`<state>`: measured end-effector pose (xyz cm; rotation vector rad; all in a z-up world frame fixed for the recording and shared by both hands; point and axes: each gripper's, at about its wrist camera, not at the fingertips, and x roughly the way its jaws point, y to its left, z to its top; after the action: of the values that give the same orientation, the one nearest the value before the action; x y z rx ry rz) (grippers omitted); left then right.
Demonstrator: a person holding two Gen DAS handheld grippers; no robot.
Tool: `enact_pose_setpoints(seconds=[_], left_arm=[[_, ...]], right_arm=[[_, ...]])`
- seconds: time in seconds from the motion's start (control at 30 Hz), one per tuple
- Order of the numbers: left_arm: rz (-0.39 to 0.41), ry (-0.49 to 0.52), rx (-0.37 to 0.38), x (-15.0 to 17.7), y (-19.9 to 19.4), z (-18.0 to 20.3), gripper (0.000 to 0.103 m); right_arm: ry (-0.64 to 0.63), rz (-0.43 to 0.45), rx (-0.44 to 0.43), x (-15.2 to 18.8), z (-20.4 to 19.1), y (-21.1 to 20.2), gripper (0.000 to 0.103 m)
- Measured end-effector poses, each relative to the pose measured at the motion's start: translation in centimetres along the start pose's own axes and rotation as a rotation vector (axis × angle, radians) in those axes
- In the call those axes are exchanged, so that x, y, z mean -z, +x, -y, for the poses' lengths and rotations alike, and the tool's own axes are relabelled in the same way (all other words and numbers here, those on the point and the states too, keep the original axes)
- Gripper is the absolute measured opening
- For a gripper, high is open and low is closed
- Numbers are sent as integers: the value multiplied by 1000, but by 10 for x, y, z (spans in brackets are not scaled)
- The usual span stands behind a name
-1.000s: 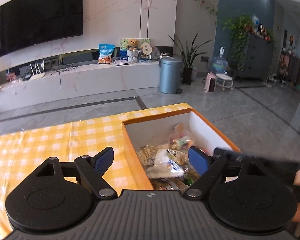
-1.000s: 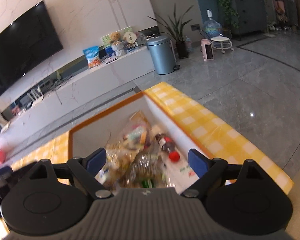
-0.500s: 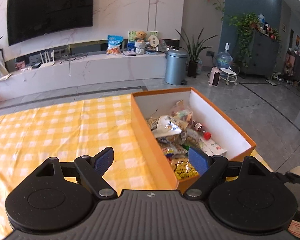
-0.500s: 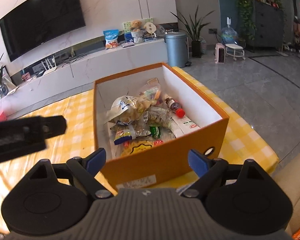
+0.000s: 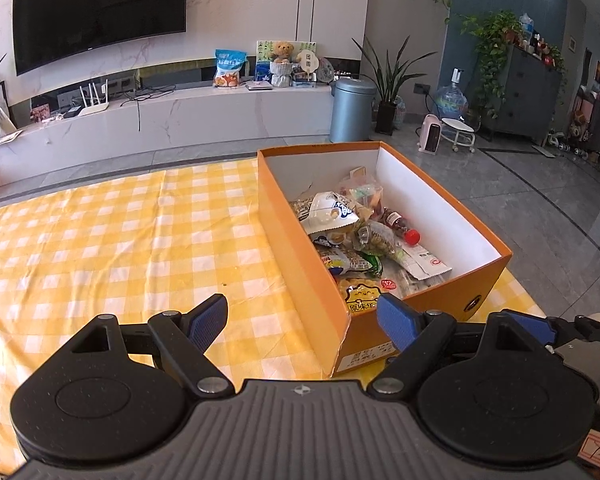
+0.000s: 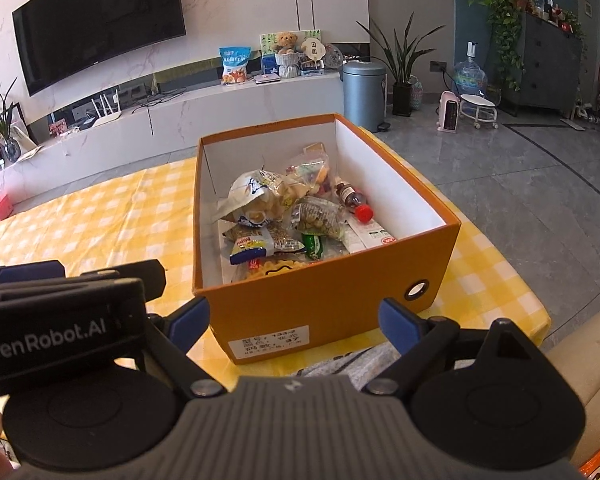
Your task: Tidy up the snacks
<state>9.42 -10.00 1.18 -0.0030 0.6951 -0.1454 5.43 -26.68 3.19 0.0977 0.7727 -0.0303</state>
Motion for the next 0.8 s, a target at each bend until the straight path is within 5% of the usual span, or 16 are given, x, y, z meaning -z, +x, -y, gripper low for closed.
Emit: enact_pose_setpoints(seconds=[0.8], left_arm=[[-21,-24,-10,6,5,0,99]], right_arm=[[-30,-10,40,2,-1,4,89]])
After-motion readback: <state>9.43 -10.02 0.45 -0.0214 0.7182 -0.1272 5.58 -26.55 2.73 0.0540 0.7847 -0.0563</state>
